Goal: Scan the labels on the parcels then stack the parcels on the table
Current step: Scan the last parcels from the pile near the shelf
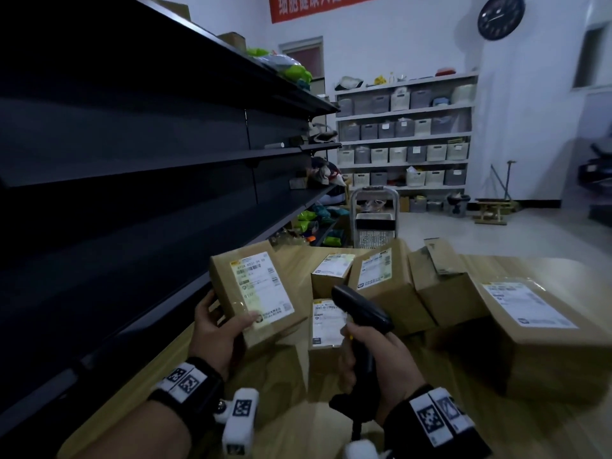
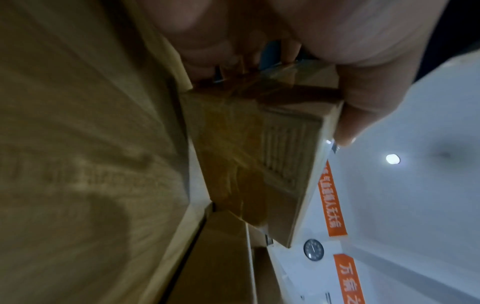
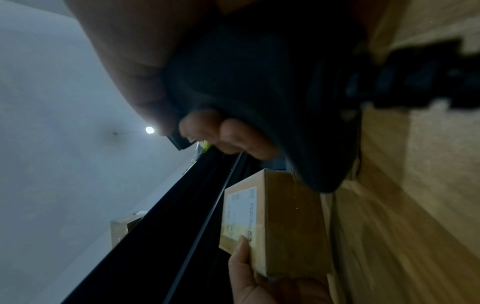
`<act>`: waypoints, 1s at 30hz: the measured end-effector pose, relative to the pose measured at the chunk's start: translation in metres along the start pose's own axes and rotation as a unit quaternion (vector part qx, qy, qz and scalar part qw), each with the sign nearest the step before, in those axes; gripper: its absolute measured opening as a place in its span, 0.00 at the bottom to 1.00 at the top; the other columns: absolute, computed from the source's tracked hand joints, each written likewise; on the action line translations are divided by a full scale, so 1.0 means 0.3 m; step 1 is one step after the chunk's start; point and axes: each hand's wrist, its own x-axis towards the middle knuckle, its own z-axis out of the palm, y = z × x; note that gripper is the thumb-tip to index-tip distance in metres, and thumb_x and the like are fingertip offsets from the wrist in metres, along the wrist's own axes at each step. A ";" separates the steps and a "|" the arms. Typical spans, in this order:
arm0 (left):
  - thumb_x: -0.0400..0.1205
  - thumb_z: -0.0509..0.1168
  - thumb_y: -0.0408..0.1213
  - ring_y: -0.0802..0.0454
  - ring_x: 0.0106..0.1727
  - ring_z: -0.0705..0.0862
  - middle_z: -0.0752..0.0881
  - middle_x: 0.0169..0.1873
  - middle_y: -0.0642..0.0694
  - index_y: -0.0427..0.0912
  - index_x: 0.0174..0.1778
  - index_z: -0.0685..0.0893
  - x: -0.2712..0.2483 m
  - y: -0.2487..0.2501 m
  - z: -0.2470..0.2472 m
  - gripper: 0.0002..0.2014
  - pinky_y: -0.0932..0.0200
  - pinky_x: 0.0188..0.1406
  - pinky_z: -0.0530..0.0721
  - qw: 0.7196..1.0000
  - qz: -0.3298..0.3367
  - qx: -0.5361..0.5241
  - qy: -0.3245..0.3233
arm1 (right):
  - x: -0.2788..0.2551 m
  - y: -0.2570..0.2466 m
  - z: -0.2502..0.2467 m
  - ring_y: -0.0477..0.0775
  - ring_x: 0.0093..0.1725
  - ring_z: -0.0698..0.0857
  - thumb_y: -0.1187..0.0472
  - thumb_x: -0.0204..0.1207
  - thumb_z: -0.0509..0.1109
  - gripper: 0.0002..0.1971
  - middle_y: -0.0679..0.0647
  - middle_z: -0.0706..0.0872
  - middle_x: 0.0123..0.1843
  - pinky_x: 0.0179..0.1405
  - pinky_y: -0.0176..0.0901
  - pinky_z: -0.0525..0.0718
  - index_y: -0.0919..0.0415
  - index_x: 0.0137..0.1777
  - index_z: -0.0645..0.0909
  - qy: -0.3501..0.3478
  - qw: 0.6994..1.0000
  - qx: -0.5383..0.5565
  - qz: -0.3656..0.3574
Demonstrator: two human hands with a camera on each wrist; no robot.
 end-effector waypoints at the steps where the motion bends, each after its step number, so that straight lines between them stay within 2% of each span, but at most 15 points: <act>1: 0.43 0.98 0.50 0.35 0.66 0.94 0.92 0.71 0.42 0.70 0.82 0.76 0.035 -0.041 -0.020 0.67 0.24 0.65 0.91 1.000 -0.005 -0.020 0.005 | 0.000 0.004 0.001 0.61 0.23 0.75 0.55 0.56 0.89 0.31 0.63 0.77 0.30 0.24 0.49 0.75 0.68 0.55 0.82 -0.010 1.000 -0.007 0.006; 2: 0.45 0.97 0.51 0.34 0.65 0.94 0.92 0.71 0.42 0.71 0.82 0.76 0.048 -0.063 -0.026 0.66 0.24 0.65 0.91 1.000 -0.012 -0.028 0.007 | 0.000 0.009 0.002 0.59 0.23 0.74 0.57 0.58 0.89 0.28 0.62 0.75 0.30 0.25 0.48 0.73 0.67 0.53 0.81 -0.017 1.000 -0.015 0.012; 3: 0.52 0.96 0.49 0.34 0.65 0.95 0.92 0.72 0.43 0.73 0.83 0.76 0.045 -0.070 -0.026 0.61 0.24 0.65 0.91 0.999 -0.015 -0.028 0.004 | 0.002 0.015 0.000 0.59 0.23 0.73 0.60 0.62 0.88 0.25 0.62 0.75 0.30 0.25 0.48 0.72 0.67 0.54 0.81 -0.023 0.999 -0.022 0.015; 5: 0.70 0.90 0.39 0.34 0.65 0.95 0.92 0.72 0.45 0.75 0.83 0.77 0.011 -0.052 -0.008 0.48 0.24 0.64 0.91 1.000 -0.006 -0.013 -0.001 | 0.005 0.025 0.001 0.59 0.24 0.73 0.61 0.69 0.85 0.20 0.62 0.75 0.30 0.26 0.48 0.72 0.67 0.54 0.81 -0.034 0.999 -0.039 0.016; 7: 0.79 0.82 0.30 0.34 0.63 0.96 0.93 0.70 0.46 0.77 0.79 0.81 0.014 -0.057 -0.012 0.41 0.25 0.63 0.93 1.000 0.007 -0.003 -0.015 | 0.010 0.035 0.009 0.58 0.23 0.73 0.59 0.70 0.83 0.17 0.63 0.75 0.31 0.26 0.48 0.72 0.65 0.50 0.80 -0.043 0.997 -0.064 0.011; 9: 0.80 0.80 0.27 0.34 0.60 0.97 0.94 0.68 0.44 0.80 0.75 0.83 0.021 -0.055 -0.019 0.40 0.27 0.61 0.94 0.999 0.008 -0.007 -0.030 | 0.015 0.041 0.024 0.58 0.23 0.73 0.59 0.70 0.81 0.15 0.63 0.74 0.30 0.26 0.49 0.72 0.65 0.47 0.79 -0.048 0.995 -0.092 0.003; 12: 0.80 0.80 0.26 0.35 0.58 0.97 0.95 0.65 0.41 0.79 0.77 0.80 0.038 -0.059 -0.022 0.42 0.31 0.55 0.95 0.999 0.001 -0.013 -0.041 | 0.014 0.040 0.043 0.58 0.23 0.72 0.59 0.71 0.80 0.12 0.62 0.73 0.29 0.27 0.50 0.70 0.64 0.41 0.81 -0.053 0.992 -0.117 -0.007; 15: 0.77 0.81 0.25 0.38 0.59 0.98 0.95 0.65 0.45 0.77 0.82 0.78 0.043 -0.066 -0.023 0.47 0.33 0.53 0.96 0.998 0.004 -0.003 -0.058 | 0.010 0.040 0.041 0.57 0.23 0.71 0.62 0.75 0.80 0.10 0.62 0.73 0.28 0.27 0.50 0.69 0.62 0.36 0.82 -0.053 0.989 -0.135 -0.007; 17: 0.75 0.83 0.26 0.39 0.61 0.97 0.93 0.69 0.47 0.76 0.87 0.73 0.044 -0.067 -0.025 0.52 0.29 0.55 0.96 0.998 0.003 0.006 -0.070 | 0.002 0.040 0.039 0.57 0.23 0.71 0.64 0.77 0.80 0.11 0.63 0.73 0.28 0.26 0.50 0.69 0.63 0.37 0.83 -0.050 0.989 -0.141 -0.007; 19: 0.75 0.83 0.26 0.38 0.62 0.96 0.91 0.71 0.48 0.77 0.87 0.71 0.046 -0.067 -0.028 0.53 0.28 0.56 0.95 0.997 -0.002 0.008 -0.071 | -0.004 0.038 0.042 0.57 0.22 0.70 0.62 0.72 0.83 0.11 0.63 0.71 0.26 0.25 0.49 0.68 0.65 0.39 0.83 -0.055 0.988 -0.144 -0.017; 22: 0.74 0.83 0.26 0.37 0.67 0.94 0.90 0.72 0.53 0.86 0.77 0.77 0.044 -0.064 -0.029 0.50 0.25 0.61 0.94 0.997 0.004 0.014 -0.075 | -0.005 0.039 0.044 0.57 0.19 0.70 0.56 0.64 0.85 0.21 0.64 0.70 0.26 0.24 0.49 0.69 0.68 0.48 0.82 -0.072 0.988 -0.134 -0.014; 24: 0.76 0.82 0.24 0.39 0.68 0.93 0.91 0.70 0.57 0.89 0.70 0.79 0.038 -0.059 -0.026 0.48 0.25 0.63 0.93 0.997 0.009 0.015 -0.079 | -0.003 0.042 0.036 0.57 0.18 0.71 0.57 0.63 0.85 0.22 0.63 0.70 0.26 0.23 0.48 0.70 0.69 0.49 0.83 -0.076 0.991 -0.114 -0.007; 28: 0.77 0.81 0.23 0.43 0.66 0.94 0.91 0.67 0.61 0.85 0.73 0.77 0.032 -0.056 -0.019 0.48 0.31 0.61 0.95 0.997 0.017 0.017 -0.076 | -0.002 0.043 0.027 0.56 0.17 0.71 0.59 0.62 0.86 0.18 0.63 0.70 0.26 0.21 0.46 0.71 0.67 0.49 0.89 -0.090 0.992 -0.085 -0.005; 30: 0.77 0.81 0.22 0.45 0.64 0.95 0.91 0.66 0.60 0.82 0.75 0.76 0.033 -0.056 -0.017 0.47 0.37 0.56 0.96 0.997 0.022 0.014 -0.076 | -0.001 0.042 0.024 0.56 0.17 0.71 0.60 0.64 0.86 0.22 0.63 0.70 0.26 0.21 0.46 0.70 0.69 0.55 0.87 -0.092 0.992 -0.084 -0.004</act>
